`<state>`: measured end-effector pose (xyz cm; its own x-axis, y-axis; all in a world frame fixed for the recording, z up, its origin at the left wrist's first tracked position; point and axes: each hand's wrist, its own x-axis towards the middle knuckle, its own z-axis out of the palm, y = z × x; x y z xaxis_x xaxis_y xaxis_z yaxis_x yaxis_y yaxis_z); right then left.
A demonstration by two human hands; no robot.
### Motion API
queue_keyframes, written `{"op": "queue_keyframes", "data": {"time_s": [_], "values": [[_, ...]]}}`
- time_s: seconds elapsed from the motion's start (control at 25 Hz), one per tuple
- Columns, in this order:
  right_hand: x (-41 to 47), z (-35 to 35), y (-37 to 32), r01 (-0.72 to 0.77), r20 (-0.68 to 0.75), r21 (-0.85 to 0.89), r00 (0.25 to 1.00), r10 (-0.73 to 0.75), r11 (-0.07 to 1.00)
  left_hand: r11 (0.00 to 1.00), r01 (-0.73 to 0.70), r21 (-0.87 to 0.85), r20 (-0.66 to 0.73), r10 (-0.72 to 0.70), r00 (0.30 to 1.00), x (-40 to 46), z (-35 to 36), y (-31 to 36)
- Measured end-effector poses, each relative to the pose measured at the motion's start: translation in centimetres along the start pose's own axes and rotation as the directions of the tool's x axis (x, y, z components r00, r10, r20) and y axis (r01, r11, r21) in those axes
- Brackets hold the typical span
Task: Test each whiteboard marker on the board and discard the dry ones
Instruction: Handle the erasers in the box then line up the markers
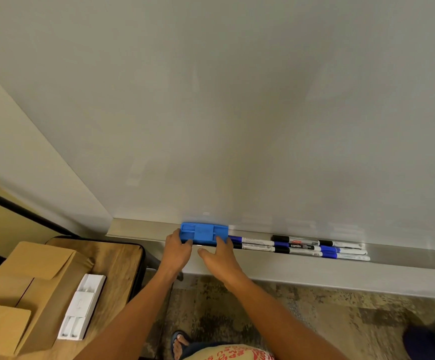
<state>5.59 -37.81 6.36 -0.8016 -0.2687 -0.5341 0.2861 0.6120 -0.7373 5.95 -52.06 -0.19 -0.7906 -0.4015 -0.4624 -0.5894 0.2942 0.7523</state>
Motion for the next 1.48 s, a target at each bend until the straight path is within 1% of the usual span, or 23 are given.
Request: {"op": "queue_keyframes", "data": {"time_s": [0.32, 0.6, 0.88, 1.08, 1.2, 1.32, 1.48], "values": [[-0.5, -0.7, 0.9, 0.026, -0.009, -0.009, 1.0, -0.026, 1.0, 0.999, -0.023, -0.049, -0.06, 0.02, 0.998, -2.8, 0.5, 1.5], [-0.9, -1.6, 1.7, 0.09, 0.013, -0.028, 0.996, -0.089, 0.996, 0.996, -0.002, -0.084, -0.137, -0.01, 0.991, -5.5, 1.0, 1.5], [-1.8, -2.4, 2.5, 0.179, 0.098, -0.097, 0.981, -0.17, 0.979, 0.988, 0.037, -0.147, -0.215, -0.069, 0.974, -9.3, 1.1, 0.2], [-2.7, -2.3, 2.9, 0.257, 0.173, -0.09, 0.955, -0.239, 0.962, 0.986, 0.061, -0.154, -0.297, -0.105, 0.949, -12.9, 0.8, -1.3], [-3.4, -1.4, 2.8, 0.277, 0.224, -0.081, 0.941, -0.253, 0.957, 0.978, 0.081, -0.195, -0.34, -0.144, 0.929, -15.1, 0.4, -2.3], [-3.7, -0.3, 2.3, 0.305, 0.305, -0.085, 0.914, -0.266, 0.949, 0.966, 0.086, -0.244, -0.372, -0.175, 0.911, -16.4, 0.0, -3.8], [-3.5, 1.9, 1.4, 0.314, 0.39, -0.088, 0.884, -0.258, 0.945, 0.924, 0.116, -0.364, -0.413, -0.272, 0.869, -16.8, -1.2, -5.8]]}}
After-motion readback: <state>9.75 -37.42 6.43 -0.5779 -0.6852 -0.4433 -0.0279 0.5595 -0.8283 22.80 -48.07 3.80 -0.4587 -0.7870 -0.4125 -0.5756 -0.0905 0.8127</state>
